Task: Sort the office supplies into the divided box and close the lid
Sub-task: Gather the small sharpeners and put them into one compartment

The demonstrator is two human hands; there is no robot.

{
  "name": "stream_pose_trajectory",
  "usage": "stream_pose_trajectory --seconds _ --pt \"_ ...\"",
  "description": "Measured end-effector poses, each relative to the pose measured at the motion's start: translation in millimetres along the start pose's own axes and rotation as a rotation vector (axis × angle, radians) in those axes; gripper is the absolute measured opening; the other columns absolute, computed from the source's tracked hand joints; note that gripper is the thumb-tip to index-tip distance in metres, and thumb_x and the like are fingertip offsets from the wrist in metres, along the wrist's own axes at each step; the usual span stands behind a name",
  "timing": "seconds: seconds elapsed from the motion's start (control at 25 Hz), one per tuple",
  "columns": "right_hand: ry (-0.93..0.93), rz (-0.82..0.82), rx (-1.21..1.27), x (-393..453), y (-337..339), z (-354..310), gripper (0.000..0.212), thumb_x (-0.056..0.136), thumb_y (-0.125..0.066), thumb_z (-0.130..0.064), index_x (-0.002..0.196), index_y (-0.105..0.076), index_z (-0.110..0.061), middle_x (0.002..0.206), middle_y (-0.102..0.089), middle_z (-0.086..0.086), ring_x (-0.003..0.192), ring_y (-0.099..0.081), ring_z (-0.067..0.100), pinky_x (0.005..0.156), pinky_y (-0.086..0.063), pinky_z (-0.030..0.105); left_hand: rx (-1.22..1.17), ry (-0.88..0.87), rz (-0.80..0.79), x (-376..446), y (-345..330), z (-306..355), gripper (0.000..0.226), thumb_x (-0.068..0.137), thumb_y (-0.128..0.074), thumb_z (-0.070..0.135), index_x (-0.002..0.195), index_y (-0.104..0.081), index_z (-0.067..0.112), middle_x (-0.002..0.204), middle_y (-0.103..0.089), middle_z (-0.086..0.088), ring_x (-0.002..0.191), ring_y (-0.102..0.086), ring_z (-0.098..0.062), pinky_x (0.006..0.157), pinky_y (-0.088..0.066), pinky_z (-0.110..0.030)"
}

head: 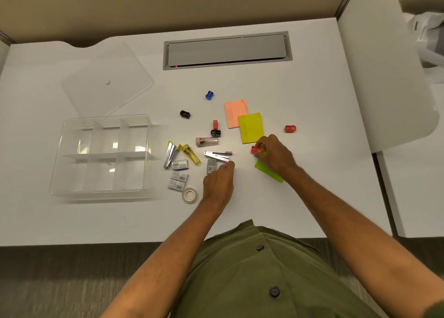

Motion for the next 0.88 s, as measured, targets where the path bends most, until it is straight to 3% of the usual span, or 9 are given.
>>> stream_pose_trajectory --seconds 0.2,0.28,0.4,0.48,0.6,0.68,0.76,0.88 --pt "-0.256 0.166 0.722 -2.8 28.6 43.6 0.014 0.089 -0.072 -0.027 0.089 -0.059 -0.022 0.089 -0.063 -0.001 0.076 -0.059 0.016 0.064 -0.045 0.029 0.101 -0.069 0.005 3.3 -3.0 1.6 0.032 0.1 -0.051 0.011 0.132 -0.049 0.012 0.111 -0.069 -0.009 0.083 -0.07 -0.03 0.062 -0.048 -0.034" --pt "-0.303 0.257 0.829 -3.5 45.3 60.9 0.018 0.089 -0.072 -0.02 0.093 -0.055 -0.023 0.094 -0.066 -0.003 0.075 -0.06 0.016 0.058 -0.044 0.026 0.128 -0.074 0.015 2.9 -3.3 2.7 0.041 0.097 -0.055 0.009 0.137 -0.047 0.011 0.112 -0.069 -0.01 0.081 -0.071 -0.03 0.061 -0.051 -0.035" --pt "-0.26 0.39 0.679 -0.1 77.2 74.8 0.021 0.089 -0.072 -0.017 0.1 -0.054 -0.019 0.088 -0.061 -0.011 0.075 -0.057 0.002 0.065 -0.044 0.018 0.184 -0.083 0.016 2.5 -3.8 4.2 0.043 0.095 -0.059 0.008 0.137 -0.049 0.011 0.114 -0.068 -0.01 0.083 -0.072 -0.029 0.062 -0.053 -0.036" --pt "-0.198 0.384 0.48 8.5 88.2 73.7 0.025 0.093 -0.063 -0.011 0.116 -0.056 -0.016 0.096 -0.06 -0.005 0.079 -0.056 -0.004 0.076 -0.046 0.017 0.207 -0.096 0.016 2.5 -4.3 3.4 0.04 0.092 -0.064 0.008 0.13 -0.054 0.011 0.11 -0.069 -0.01 0.08 -0.072 -0.028 0.059 -0.053 -0.034" --pt "-0.132 0.247 0.2 25.3 77.2 72.7 0.041 0.098 -0.053 -0.011 0.137 -0.054 -0.022 0.12 -0.051 0.013 0.102 -0.057 0.019 0.095 -0.048 0.036 0.223 -0.097 -0.011 4.8 -5.9 -0.2 0.036 0.088 -0.069 0.007 0.122 -0.059 0.01 0.105 -0.071 -0.01 0.077 -0.072 -0.028 0.059 -0.053 -0.034" --pt "-0.113 0.199 0.097 30.5 67.7 72.4 0.032 0.098 -0.054 -0.011 0.129 -0.06 -0.018 0.122 -0.047 0.018 0.104 -0.06 0.035 0.093 -0.051 0.044 0.221 -0.1 -0.033 7.6 -6.7 -2.5 0.031 0.091 -0.067 0.009 0.12 -0.059 0.012 0.109 -0.07 -0.009 0.083 -0.071 -0.028 0.063 -0.054 -0.035" --pt "-0.1 0.224 0.092 31.3 66.7 71.5 0.021 0.095 -0.059 -0.008 0.115 -0.063 -0.011 0.12 -0.045 0.02 0.098 -0.059 0.04 0.088 -0.051 0.043 0.126 -0.087 -0.033 10.4 -5.0 -3.8 0.019 0.096 -0.061 0.015 0.115 -0.061 0.015 0.11 -0.068 -0.007 0.089 -0.068 -0.027 0.067 -0.052 -0.035" --pt "-0.135 0.248 0.175 33.1 70.5 76.2 0.018 0.089 -0.067 -0.004 0.106 -0.063 -0.005 0.122 -0.045 0.021 0.097 -0.059 0.037 0.085 -0.048 0.035 -0.271 0.029 0.008 14.9 5.9 -12.1 0.02 0.095 -0.065 0.025 0.114 -0.067 0.019 0.113 -0.068 -0.001 0.098 -0.064 -0.019 0.078 -0.049 -0.029"
Point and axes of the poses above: each hand's wrist, its own x-axis towards the middle knuckle, its own y-axis out of the back of the hand, z = x × y, the point moved 9 cm from there along x, towards the middle knuckle
